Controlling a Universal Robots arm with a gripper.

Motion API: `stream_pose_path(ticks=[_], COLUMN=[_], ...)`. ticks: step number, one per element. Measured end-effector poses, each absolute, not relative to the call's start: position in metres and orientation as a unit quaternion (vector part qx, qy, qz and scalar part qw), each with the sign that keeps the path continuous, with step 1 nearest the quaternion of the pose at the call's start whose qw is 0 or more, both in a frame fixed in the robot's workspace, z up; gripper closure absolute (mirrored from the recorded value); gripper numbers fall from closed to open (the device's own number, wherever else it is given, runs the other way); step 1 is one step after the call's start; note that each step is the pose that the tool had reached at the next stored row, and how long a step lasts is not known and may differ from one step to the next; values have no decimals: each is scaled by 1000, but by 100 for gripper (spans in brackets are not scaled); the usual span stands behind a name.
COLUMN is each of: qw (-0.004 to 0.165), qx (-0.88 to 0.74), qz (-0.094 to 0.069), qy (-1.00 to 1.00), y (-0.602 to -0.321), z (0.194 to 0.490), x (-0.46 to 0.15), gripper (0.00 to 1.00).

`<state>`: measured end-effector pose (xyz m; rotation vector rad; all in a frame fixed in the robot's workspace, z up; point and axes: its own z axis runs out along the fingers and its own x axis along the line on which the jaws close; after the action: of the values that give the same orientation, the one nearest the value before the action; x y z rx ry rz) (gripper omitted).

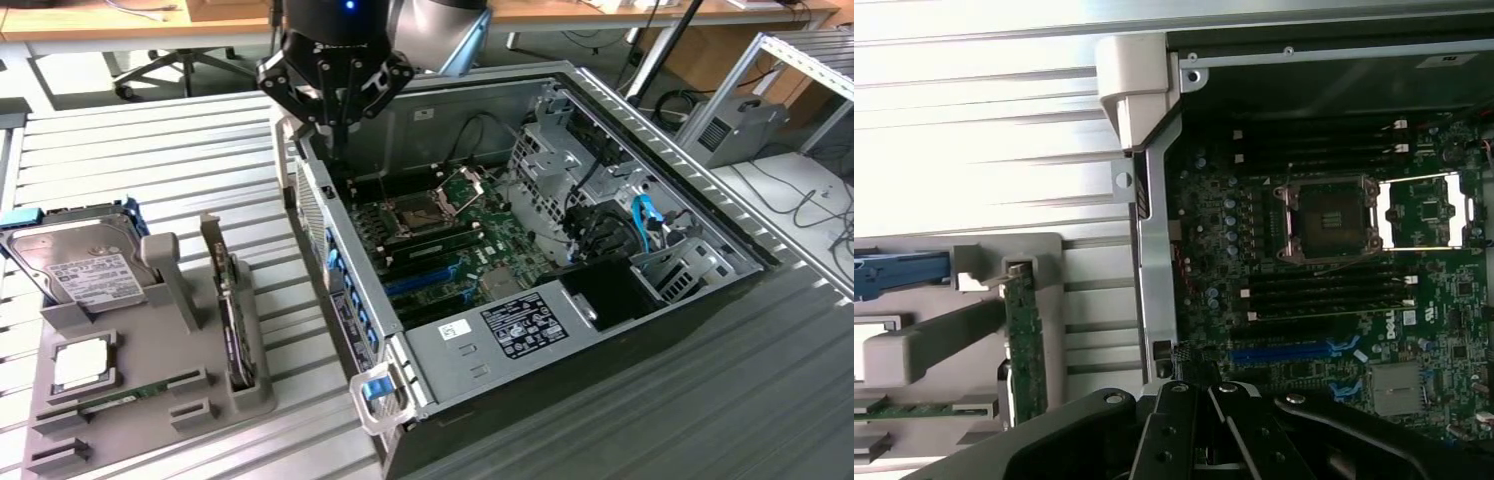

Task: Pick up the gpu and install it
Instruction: 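Reach for the gpu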

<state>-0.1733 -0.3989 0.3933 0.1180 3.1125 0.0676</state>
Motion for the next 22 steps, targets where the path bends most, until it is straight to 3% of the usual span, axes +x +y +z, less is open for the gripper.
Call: stream_pose_path(ticks=[22], qw=[13], qx=[38], qz=[22], qy=[999], y=[-399], z=[393], x=[-181], gripper=[89])
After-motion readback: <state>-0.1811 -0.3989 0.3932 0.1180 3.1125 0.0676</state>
